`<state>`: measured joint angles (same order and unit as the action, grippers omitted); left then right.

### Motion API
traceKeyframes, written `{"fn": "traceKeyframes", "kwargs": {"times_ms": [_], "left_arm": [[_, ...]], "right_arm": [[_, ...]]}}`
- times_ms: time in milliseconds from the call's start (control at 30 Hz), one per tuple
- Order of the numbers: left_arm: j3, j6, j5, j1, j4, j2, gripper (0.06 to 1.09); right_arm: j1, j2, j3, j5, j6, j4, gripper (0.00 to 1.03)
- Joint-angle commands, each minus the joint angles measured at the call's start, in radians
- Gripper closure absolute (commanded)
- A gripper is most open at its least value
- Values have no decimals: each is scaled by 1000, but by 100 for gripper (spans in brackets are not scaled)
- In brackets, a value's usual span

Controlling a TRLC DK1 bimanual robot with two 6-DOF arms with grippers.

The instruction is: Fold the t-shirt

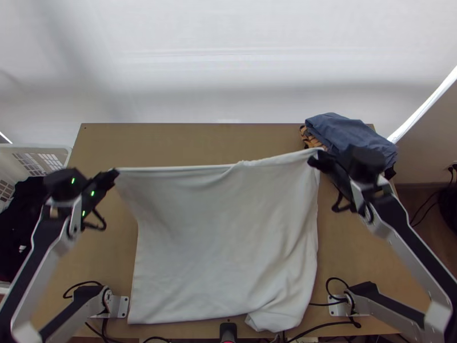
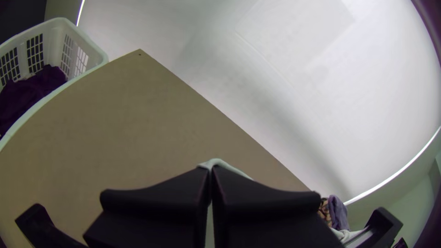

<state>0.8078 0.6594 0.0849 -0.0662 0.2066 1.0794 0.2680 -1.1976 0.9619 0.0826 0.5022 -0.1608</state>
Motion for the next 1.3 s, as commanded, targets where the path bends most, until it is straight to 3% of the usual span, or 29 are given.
{"fn": "traceKeyframes", "kwargs": {"times_ms": [0, 233, 533, 833, 867, 900, 967, 1033, 1100, 1167, 1267], "left_arm": [[159, 19, -33, -6, -16, 183, 105], [412, 16, -47, -7, -9, 484, 105], [599, 16, -50, -34, -6, 708, 105], [738, 32, -139, -57, -29, 867, 104], [752, 39, -140, -55, -29, 880, 104], [766, 42, -149, -52, -29, 889, 101], [784, 42, -151, -44, -29, 906, 84], [794, 45, -151, -37, -38, 907, 51], [792, 45, -151, -32, -69, 895, 12], [794, 49, -151, -30, -76, 876, 10], [792, 51, -142, -30, -72, 846, 10]], "right_arm": [[-41, -129, 123, 32, 36, 29, 100], [-81, -379, 339, 31, 39, 4, 100], [-104, -593, 502, 31, 39, 21, 100], [-89, -691, 615, 54, 33, 43, 100], [-84, -697, 620, 68, 21, 55, 98], [-81, -703, 624, 77, 12, 63, 87], [-73, -717, 638, 80, 10, 61, 60], [-67, -728, 658, 88, 9, 49, 43], [-62, -724, 670, 94, 9, 37, 27], [-61, -712, 686, 94, 7, 17, 9], [-59, -665, 684, 94, 16, -14, 5]]}}
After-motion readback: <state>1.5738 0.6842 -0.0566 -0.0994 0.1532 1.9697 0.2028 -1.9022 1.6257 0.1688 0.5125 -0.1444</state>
